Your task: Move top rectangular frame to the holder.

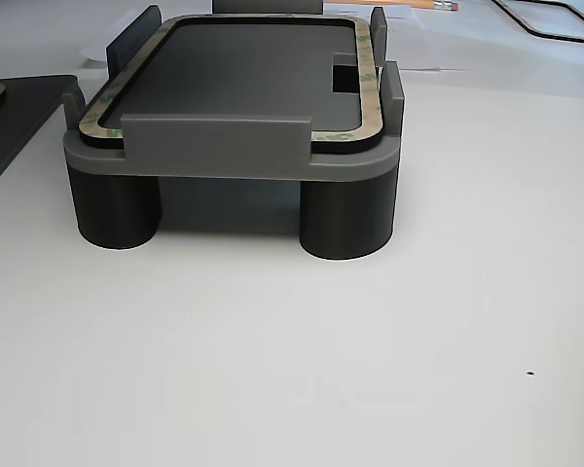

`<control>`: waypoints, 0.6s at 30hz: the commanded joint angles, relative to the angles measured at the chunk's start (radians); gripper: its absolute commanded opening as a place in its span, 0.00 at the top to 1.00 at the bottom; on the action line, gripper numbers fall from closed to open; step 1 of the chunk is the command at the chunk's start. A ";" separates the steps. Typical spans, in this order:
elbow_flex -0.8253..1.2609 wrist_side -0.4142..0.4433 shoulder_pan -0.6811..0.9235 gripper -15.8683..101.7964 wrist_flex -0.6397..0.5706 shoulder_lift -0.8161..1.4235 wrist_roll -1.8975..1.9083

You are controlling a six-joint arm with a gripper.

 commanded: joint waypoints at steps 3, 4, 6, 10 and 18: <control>0.307 0.092 -0.020 0.02 -0.299 0.337 -0.710; 0.367 0.097 -0.035 0.02 -0.341 0.396 -0.822; 0.463 0.046 -0.103 0.02 -0.359 0.509 -1.012; 0.686 -0.081 -0.242 0.02 -0.422 0.761 -1.227; 1.135 -0.198 -0.391 0.02 -0.572 1.206 -1.451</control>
